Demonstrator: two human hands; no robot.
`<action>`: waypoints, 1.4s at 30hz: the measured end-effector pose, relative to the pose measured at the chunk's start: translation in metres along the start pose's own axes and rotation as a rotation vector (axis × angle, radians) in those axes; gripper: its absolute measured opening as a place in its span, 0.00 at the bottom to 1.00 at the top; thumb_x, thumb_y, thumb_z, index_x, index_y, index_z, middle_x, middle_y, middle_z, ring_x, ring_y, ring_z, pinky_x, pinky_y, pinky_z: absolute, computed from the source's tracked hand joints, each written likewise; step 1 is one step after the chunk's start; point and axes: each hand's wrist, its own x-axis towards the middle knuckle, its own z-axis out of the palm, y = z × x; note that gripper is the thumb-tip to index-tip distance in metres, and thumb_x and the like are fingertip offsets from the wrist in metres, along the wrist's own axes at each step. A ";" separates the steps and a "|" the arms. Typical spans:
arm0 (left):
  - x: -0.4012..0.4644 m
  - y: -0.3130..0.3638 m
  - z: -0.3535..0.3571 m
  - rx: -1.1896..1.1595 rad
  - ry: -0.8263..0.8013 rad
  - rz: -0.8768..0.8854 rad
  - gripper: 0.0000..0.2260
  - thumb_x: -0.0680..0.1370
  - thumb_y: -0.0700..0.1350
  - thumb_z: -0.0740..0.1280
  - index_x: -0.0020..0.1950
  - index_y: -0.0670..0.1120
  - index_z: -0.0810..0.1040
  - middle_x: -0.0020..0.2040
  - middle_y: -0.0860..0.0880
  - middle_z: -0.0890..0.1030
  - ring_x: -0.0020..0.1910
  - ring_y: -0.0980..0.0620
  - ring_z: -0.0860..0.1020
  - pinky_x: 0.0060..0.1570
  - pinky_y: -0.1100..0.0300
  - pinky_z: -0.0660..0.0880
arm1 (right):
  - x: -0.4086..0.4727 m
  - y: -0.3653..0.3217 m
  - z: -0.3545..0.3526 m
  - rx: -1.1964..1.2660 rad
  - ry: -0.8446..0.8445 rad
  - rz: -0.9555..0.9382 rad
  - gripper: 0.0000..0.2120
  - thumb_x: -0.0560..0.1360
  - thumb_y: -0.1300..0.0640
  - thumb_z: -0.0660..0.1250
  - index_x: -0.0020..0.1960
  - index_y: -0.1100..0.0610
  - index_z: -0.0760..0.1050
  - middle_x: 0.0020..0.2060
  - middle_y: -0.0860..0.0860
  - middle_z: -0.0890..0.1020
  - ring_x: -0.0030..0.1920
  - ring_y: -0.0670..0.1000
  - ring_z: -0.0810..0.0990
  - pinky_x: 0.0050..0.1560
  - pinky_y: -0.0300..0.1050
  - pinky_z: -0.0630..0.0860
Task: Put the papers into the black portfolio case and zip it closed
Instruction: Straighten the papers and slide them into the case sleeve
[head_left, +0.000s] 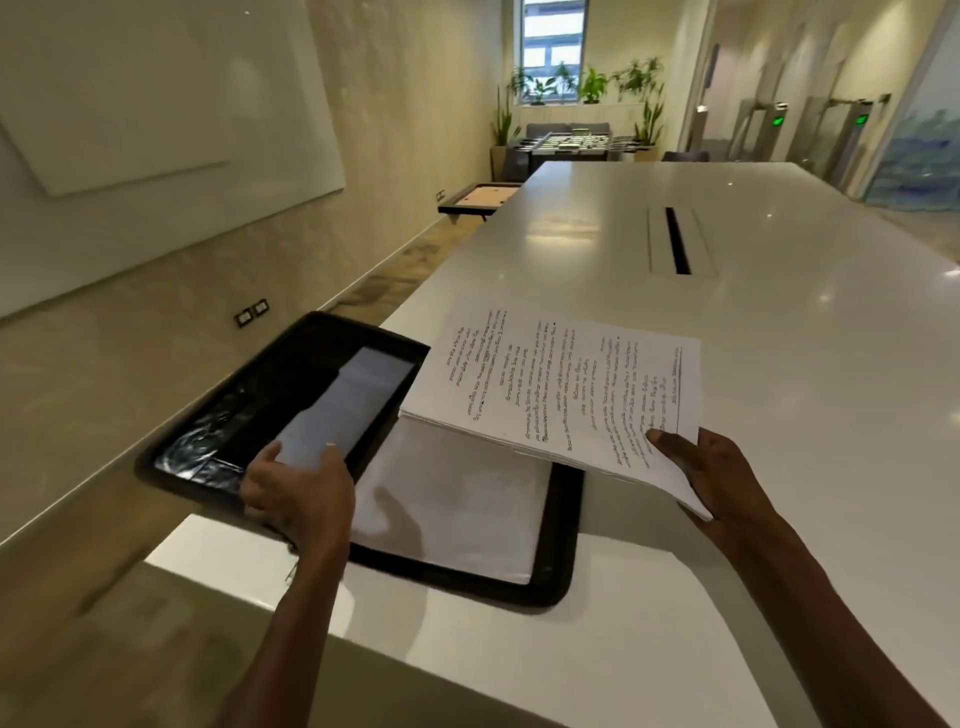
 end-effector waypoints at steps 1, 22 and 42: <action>0.003 -0.002 -0.004 -0.023 0.050 -0.028 0.27 0.71 0.44 0.70 0.67 0.41 0.66 0.69 0.35 0.64 0.68 0.34 0.61 0.66 0.44 0.63 | 0.001 0.000 0.008 0.012 -0.010 0.007 0.11 0.74 0.61 0.70 0.57 0.58 0.80 0.52 0.54 0.86 0.50 0.54 0.86 0.40 0.40 0.81; 0.048 -0.040 -0.006 -0.350 0.017 -0.253 0.13 0.77 0.46 0.66 0.59 0.42 0.75 0.54 0.44 0.81 0.50 0.44 0.80 0.52 0.51 0.77 | 0.010 0.012 0.063 0.063 -0.087 0.086 0.14 0.73 0.61 0.71 0.58 0.59 0.79 0.53 0.56 0.86 0.52 0.56 0.85 0.42 0.43 0.83; 0.024 0.021 0.049 -0.409 0.160 -0.106 0.16 0.81 0.51 0.58 0.57 0.39 0.74 0.55 0.40 0.78 0.47 0.47 0.74 0.40 0.66 0.63 | -0.004 -0.049 -0.039 0.202 -0.042 -0.023 0.18 0.68 0.57 0.74 0.58 0.57 0.82 0.59 0.58 0.83 0.57 0.57 0.83 0.48 0.45 0.81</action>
